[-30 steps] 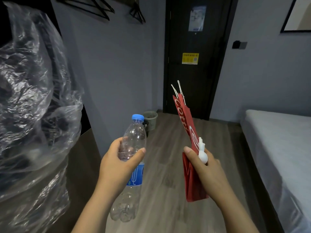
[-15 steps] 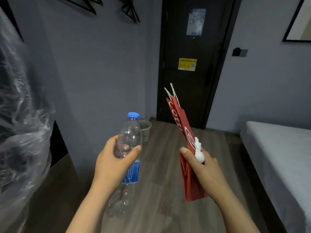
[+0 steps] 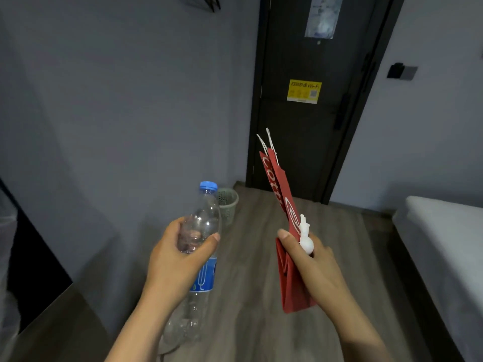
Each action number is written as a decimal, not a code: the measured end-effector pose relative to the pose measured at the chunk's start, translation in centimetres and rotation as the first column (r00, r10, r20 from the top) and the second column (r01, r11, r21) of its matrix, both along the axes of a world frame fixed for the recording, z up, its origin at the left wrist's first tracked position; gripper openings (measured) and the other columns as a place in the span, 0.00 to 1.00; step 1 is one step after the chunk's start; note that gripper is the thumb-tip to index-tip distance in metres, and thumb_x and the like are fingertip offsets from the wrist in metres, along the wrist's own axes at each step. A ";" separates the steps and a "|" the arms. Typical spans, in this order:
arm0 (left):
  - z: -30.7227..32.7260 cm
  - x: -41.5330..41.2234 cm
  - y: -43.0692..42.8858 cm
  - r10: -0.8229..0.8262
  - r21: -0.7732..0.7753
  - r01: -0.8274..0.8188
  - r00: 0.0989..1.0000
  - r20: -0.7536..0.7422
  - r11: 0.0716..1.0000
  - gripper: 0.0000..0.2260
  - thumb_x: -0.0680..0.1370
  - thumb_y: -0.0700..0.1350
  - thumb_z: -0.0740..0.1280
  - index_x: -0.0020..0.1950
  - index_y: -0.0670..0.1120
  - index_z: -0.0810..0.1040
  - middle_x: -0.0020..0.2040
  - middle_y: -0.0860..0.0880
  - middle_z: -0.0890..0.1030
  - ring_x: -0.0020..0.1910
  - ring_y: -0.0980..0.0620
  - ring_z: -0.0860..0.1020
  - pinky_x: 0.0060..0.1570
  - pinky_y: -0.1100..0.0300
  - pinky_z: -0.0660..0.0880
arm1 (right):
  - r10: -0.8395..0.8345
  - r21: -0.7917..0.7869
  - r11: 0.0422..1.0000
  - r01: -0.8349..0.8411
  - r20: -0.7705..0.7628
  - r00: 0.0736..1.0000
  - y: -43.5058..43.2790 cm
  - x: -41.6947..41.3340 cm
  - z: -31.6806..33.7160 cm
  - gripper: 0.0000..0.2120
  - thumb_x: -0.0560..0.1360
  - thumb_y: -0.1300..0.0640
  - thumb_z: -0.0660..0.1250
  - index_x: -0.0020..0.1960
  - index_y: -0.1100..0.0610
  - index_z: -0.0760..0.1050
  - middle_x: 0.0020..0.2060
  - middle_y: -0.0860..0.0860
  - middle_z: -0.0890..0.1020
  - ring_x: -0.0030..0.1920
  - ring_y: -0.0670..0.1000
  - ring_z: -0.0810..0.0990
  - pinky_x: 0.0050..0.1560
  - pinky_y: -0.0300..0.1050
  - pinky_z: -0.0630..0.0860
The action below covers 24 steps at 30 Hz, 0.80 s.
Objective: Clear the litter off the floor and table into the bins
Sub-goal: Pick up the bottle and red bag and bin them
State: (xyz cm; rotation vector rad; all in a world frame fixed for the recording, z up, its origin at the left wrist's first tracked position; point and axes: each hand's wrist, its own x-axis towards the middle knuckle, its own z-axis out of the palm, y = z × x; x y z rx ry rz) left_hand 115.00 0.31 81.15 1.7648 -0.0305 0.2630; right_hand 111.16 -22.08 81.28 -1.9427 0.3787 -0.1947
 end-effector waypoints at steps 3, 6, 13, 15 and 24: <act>0.2 5.3 -0.9 0.023 0.030 -0.023 1.000 0.004 0.999 0.13 0.68 0.49 0.76 0.47 0.59 0.75 0.41 0.68 0.81 0.37 0.69 0.79 0.30 0.80 0.68 | 0.029 0.031 0.999 -0.029 0.025 0.999 -1.1 5.8 -0.3 0.34 0.60 0.22 0.61 0.55 0.44 0.74 0.50 0.47 0.79 0.58 0.54 0.77 0.57 0.54 0.76; 0.9 11.1 -2.0 0.045 0.063 -0.046 0.999 0.014 0.997 0.13 0.68 0.49 0.76 0.48 0.58 0.75 0.40 0.66 0.81 0.37 0.69 0.79 0.31 0.79 0.68 | 0.059 0.079 0.995 -0.062 0.050 0.997 -2.7 11.6 -0.2 0.33 0.61 0.23 0.63 0.57 0.43 0.74 0.51 0.45 0.80 0.60 0.54 0.75 0.60 0.57 0.75; 1.2 22.0 -4.0 0.085 0.059 -0.084 0.996 -0.015 0.995 0.16 0.67 0.55 0.75 0.51 0.60 0.74 0.45 0.69 0.80 0.41 0.69 0.79 0.34 0.71 0.71 | 0.085 0.100 0.991 -0.084 -0.012 0.996 -5.2 24.5 -0.4 0.36 0.59 0.24 0.64 0.60 0.44 0.74 0.52 0.50 0.80 0.58 0.54 0.77 0.61 0.58 0.75; 0.9 24.6 -4.0 0.097 0.063 -0.095 0.995 -0.034 0.994 0.17 0.67 0.57 0.74 0.52 0.60 0.74 0.45 0.70 0.79 0.41 0.70 0.79 0.36 0.70 0.71 | 0.114 0.104 0.988 -0.111 -0.025 0.993 -5.3 27.4 -1.1 0.35 0.59 0.24 0.64 0.58 0.45 0.75 0.50 0.50 0.80 0.58 0.54 0.77 0.60 0.57 0.75; -2.2 39.9 -2.3 0.122 0.083 -0.117 0.991 -0.060 0.990 0.14 0.68 0.52 0.75 0.48 0.63 0.73 0.43 0.69 0.79 0.40 0.68 0.79 0.30 0.75 0.72 | 0.185 0.065 0.982 -0.179 -0.109 0.977 -4.0 42.1 -3.6 0.39 0.59 0.22 0.61 0.61 0.45 0.71 0.53 0.51 0.78 0.54 0.52 0.78 0.55 0.53 0.77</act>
